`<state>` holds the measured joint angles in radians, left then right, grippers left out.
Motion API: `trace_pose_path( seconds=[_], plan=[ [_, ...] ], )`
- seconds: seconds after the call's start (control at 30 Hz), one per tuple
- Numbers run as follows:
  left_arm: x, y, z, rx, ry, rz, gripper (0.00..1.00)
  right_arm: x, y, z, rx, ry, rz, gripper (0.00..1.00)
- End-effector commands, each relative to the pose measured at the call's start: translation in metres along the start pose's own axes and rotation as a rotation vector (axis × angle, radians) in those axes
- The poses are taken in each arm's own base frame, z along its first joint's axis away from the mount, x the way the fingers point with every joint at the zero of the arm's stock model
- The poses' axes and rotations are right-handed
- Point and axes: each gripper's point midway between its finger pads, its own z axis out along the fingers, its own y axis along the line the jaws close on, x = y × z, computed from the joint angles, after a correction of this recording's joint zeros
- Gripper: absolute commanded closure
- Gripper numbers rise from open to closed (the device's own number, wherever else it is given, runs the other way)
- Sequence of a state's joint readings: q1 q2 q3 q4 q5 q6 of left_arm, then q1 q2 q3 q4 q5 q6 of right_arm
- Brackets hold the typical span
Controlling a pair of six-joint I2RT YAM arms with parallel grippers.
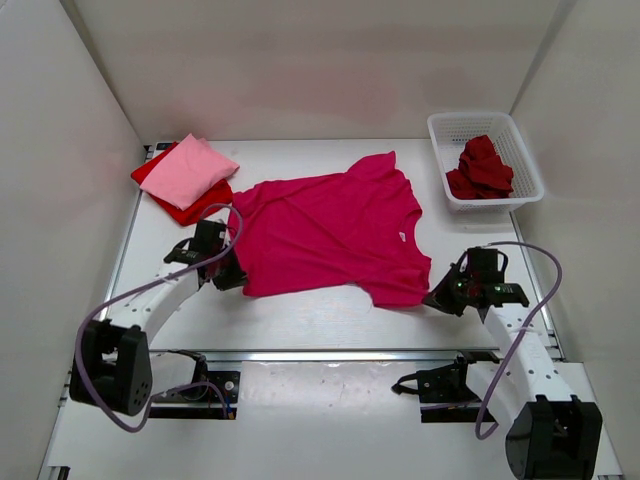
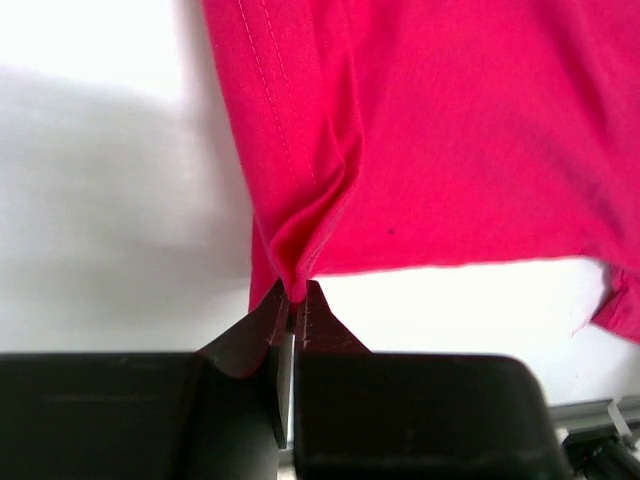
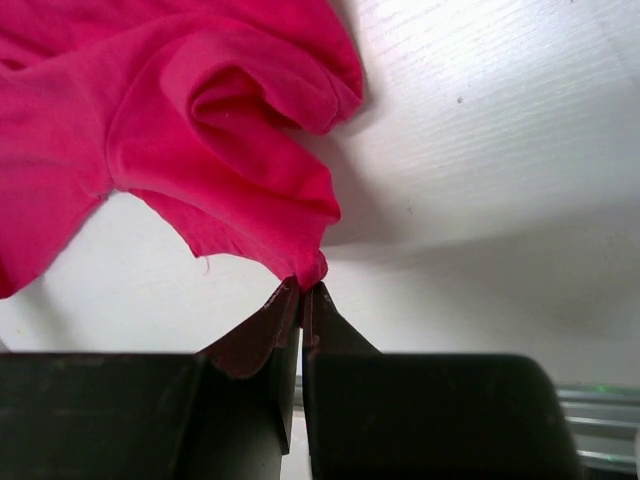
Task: Fold and stack the t-shirts
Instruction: Flatten out the crumpled T-shirt at the center of the board.
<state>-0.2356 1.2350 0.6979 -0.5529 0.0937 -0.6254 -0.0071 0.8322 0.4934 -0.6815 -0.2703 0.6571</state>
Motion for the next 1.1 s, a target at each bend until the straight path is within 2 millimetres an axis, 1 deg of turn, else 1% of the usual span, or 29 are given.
trace_pose_path(
  seconds=[0.0,0.03,0.07,0.17,0.23,0.27,0.3,0.33,0.37,0.4,0.47,0.5,0.53,0.57,0.6,0.63,0.67,0.7,0.73,0.77,0.8,0.83,0.87,0.9,0.93,0.97,1.0,1.03,1.07],
  plan=[
    [0.014,0.001,-0.012,0.016,0.019,-0.011,1.00,-0.012,0.018,-0.014,-0.019,-0.029,-0.098,1.00],
    [0.018,0.000,-0.017,0.017,0.033,-0.015,1.00,-0.015,0.027,-0.021,-0.027,-0.038,-0.125,1.00],
    [0.012,-0.005,-0.025,0.033,0.009,-0.014,1.00,-0.013,0.026,-0.027,-0.012,-0.033,-0.133,1.00],
    [0.000,-0.009,-0.056,0.059,-0.041,-0.058,1.00,-0.021,0.040,-0.055,-0.026,-0.062,-0.182,1.00],
    [-0.015,-0.023,-0.086,0.109,-0.073,-0.080,1.00,-0.041,0.062,-0.090,-0.069,-0.137,-0.218,1.00],
    [-0.016,-0.030,-0.096,0.136,-0.062,-0.084,1.00,-0.052,0.076,-0.113,-0.087,-0.182,-0.246,1.00],
    [-0.027,-0.044,-0.113,0.174,-0.073,-0.087,1.00,-0.053,0.076,-0.122,-0.066,-0.187,-0.262,1.00],
    [-0.048,-0.062,-0.135,0.220,-0.126,-0.086,1.00,-0.071,0.094,-0.147,-0.087,-0.261,-0.282,1.00],
    [-0.057,-0.066,-0.147,0.225,-0.136,-0.098,1.00,-0.082,0.113,-0.171,-0.112,-0.307,-0.320,1.00],
    [-0.083,-0.084,-0.179,0.274,-0.214,-0.076,1.00,-0.088,0.115,-0.185,-0.090,-0.341,-0.332,1.00],
    [-0.139,-0.106,-0.245,0.285,-0.364,-0.039,1.00,-0.120,0.152,-0.238,-0.111,-0.476,-0.393,1.00],
    [-0.145,-0.105,-0.259,0.260,-0.366,-0.033,1.00,-0.133,0.171,-0.268,-0.132,-0.539,-0.433,1.00],
    [-0.174,-0.120,-0.293,0.293,-0.449,-0.024,1.00,-0.139,0.171,-0.277,-0.094,-0.553,-0.441,1.00],
    [-0.191,-0.131,-0.316,0.313,-0.477,-0.019,1.00,-0.158,0.189,-0.309,-0.104,-0.648,-0.453,1.00],
    [-0.205,-0.139,-0.334,0.356,-0.501,-0.025,1.00,-0.159,0.216,-0.332,-0.176,-0.707,-0.485,1.00],
    [-0.213,-0.140,-0.338,0.371,-0.512,-0.033,1.00,-0.158,0.226,-0.344,-0.209,-0.729,-0.496,1.00],
    [-0.225,-0.132,-0.334,0.380,-0.510,-0.081,1.00,-0.159,0.243,-0.355,-0.264,-0.752,-0.507,1.00],
    [-0.233,-0.134,-0.338,0.422,-0.527,-0.087,1.00,-0.163,0.250,-0.349,-0.266,-0.746,-0.509,1.00],
    [-0.234,-0.131,-0.321,0.404,-0.499,-0.099,1.00,-0.170,0.253,-0.344,-0.256,-0.751,-0.525,1.00],
    [-0.241,-0.124,-0.306,0.362,-0.513,-0.108,1.00,-0.176,0.248,-0.321,-0.239,-0.679,-0.528,1.00],
    [-0.250,-0.114,-0.302,0.339,-0.535,-0.131,1.00,-0.200,0.237,-0.304,-0.193,-0.678,-0.484,1.00],
    [-0.252,-0.110,-0.291,0.323,-0.518,-0.138,1.00,-0.199,0.249,-0.297,-0.283,-0.626,-0.504,1.00],
    [-0.257,-0.112,-0.279,0.296,-0.508,-0.132,1.00,-0.206,0.248,-0.275,-0.255,-0.588,-0.497,1.00],
    [-0.261,-0.109,-0.262,0.221,-0.500,-0.134,1.00,-0.205,0.263,-0.262,-0.266,-0.578,-0.522,1.00],
    [-0.265,-0.113,-0.259,0.230,-0.505,-0.131,1.00,-0.219,0.268,-0.248,-0.235,-0.608,-0.523,1.00],
    [-0.264,-0.114,-0.244,0.240,-0.471,-0.155,1.00,-0.227,0.277,-0.239,-0.280,-0.591,-0.523,0.99],
    [-0.270,-0.119,-0.229,0.256,-0.465,-0.162,1.00,-0.239,0.281,-0.223,-0.308,-0.542,-0.499,1.00],
    [-0.280,-0.115,-0.212,0.231,-0.463,-0.180,1.00,-0.258,0.293,-0.211,-0.317,-0.543,-0.490,0.99],
    [-0.284,-0.118,-0.207,0.236,-0.458,-0.191,1.00,-0.265,0.298,-0.202,-0.299,-0.538,-0.494,1.00]
  ],
)
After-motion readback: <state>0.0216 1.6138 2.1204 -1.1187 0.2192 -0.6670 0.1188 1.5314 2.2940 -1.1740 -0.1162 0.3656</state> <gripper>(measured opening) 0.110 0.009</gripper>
